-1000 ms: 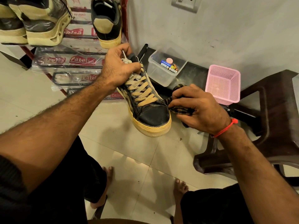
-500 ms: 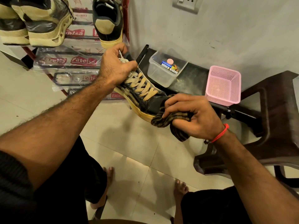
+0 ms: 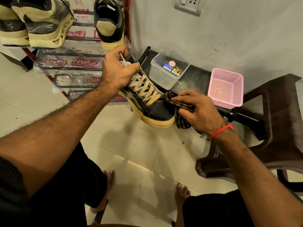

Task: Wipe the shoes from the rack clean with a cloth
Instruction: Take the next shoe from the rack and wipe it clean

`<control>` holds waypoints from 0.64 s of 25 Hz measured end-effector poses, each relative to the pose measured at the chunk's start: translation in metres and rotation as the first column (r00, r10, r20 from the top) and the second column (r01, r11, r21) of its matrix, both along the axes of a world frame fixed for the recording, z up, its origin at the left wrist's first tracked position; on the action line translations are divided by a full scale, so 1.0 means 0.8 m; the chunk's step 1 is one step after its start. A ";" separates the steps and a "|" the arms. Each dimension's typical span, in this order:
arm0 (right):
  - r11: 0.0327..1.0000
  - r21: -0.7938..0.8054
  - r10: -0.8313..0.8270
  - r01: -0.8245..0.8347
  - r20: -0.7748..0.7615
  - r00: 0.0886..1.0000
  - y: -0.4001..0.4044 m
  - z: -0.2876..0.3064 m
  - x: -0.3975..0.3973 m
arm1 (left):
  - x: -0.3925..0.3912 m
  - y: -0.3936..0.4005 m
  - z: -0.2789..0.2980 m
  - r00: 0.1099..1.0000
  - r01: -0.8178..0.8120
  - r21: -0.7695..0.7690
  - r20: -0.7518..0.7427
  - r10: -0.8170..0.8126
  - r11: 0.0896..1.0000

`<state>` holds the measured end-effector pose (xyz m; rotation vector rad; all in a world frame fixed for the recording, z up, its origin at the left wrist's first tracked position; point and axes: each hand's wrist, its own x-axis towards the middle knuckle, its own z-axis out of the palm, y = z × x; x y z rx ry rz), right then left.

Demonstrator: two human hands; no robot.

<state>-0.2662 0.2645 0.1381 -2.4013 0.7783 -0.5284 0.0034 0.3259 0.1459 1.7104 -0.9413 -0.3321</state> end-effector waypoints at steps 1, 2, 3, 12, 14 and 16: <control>1.000 -0.002 0.004 -0.004 0.006 1.000 0.000 0.002 0.001 | 0.000 0.000 0.000 1.000 -0.019 -0.005 -0.011 0.019 1.000; 1.000 -0.006 0.012 -0.012 0.008 1.000 0.000 0.003 0.003 | -0.002 0.000 0.001 0.999 -0.033 -0.002 -0.013 0.032 0.999; 1.000 -0.005 0.020 -0.020 0.009 1.000 0.002 0.003 0.003 | -0.003 0.001 0.002 0.999 -0.040 0.005 -0.014 0.040 0.999; 0.986 -0.032 0.154 -0.162 -0.171 0.973 0.021 0.000 0.003 | 0.003 0.000 0.003 0.982 -0.130 0.061 -0.131 0.137 0.990; 0.985 -0.014 0.163 -0.171 -0.225 0.961 0.029 -0.002 0.005 | 0.012 -0.003 0.006 0.961 -0.159 0.018 -0.225 0.159 0.987; 0.995 0.021 0.103 -0.102 -0.039 0.994 0.025 0.010 0.002 | 0.015 -0.003 0.010 0.962 -0.163 -0.021 -0.223 0.154 0.986</control>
